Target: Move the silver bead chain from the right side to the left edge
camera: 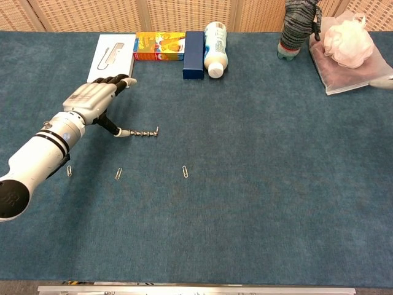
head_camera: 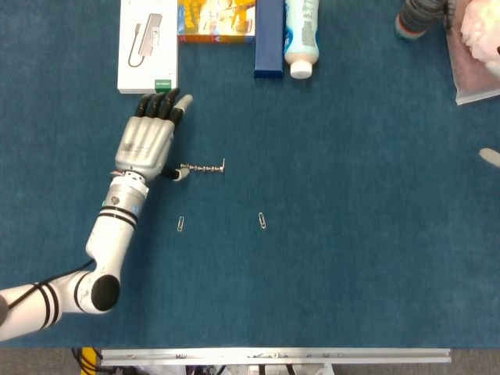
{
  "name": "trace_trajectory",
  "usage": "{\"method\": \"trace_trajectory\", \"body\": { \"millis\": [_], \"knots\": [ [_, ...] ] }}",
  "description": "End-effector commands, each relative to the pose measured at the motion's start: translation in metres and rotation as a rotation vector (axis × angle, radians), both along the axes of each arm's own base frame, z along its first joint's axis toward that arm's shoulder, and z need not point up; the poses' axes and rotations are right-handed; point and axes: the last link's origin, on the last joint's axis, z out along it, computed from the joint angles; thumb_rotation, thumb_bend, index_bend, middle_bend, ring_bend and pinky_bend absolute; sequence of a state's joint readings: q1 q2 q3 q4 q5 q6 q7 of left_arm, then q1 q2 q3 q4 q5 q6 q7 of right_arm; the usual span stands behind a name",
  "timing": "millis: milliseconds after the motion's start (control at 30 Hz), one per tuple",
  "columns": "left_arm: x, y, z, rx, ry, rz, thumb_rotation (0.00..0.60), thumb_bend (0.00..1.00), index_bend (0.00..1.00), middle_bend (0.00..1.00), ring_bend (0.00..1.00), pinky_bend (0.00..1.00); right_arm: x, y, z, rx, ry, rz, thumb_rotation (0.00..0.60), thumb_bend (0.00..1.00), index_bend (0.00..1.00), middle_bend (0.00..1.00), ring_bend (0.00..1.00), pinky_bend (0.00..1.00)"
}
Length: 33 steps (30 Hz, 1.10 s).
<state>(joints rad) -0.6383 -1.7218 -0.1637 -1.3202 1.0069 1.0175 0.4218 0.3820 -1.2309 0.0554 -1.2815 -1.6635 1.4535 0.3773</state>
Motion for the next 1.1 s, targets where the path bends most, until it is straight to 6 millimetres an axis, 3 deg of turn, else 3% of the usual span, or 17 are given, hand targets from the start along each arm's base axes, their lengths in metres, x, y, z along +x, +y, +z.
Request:
{"method": "trace_trajectory", "body": {
  "millis": [33, 433, 833, 1100],
  "knots": [
    [0.005, -0.009, 0.004, -0.032, -0.040, -0.009, 0.600, 0.02, 0.00, 0.00, 0.00, 0.02, 0.000, 0.000, 0.001, 0.000, -0.001, 0.000, 0.600, 0.00, 0.06, 0.02, 0.00, 0.09],
    [0.009, -0.014, 0.009, -0.108, -0.050, 0.005, 0.600, 0.04, 0.33, 0.00, 0.00, 0.02, 0.002, 0.000, 0.003, -0.006, -0.002, 0.007, 0.600, 0.00, 0.07, 0.02, 0.00, 0.09],
    [0.007, -0.005, 0.002, -0.119, -0.031, 0.027, 0.600, 0.24, 0.42, 0.00, 0.00, 0.02, 0.004, -0.001, 0.001, 0.000, -0.007, 0.007, 0.600, 0.00, 0.07, 0.02, 0.00, 0.09],
    [0.007, -0.007, -0.001, -0.137, -0.027, 0.023, 0.600, 0.25, 0.43, 0.00, 0.00, 0.02, 0.004, -0.001, 0.001, 0.003, -0.006, 0.005, 0.600, 0.00, 0.07, 0.02, 0.00, 0.09]
  ]
}}
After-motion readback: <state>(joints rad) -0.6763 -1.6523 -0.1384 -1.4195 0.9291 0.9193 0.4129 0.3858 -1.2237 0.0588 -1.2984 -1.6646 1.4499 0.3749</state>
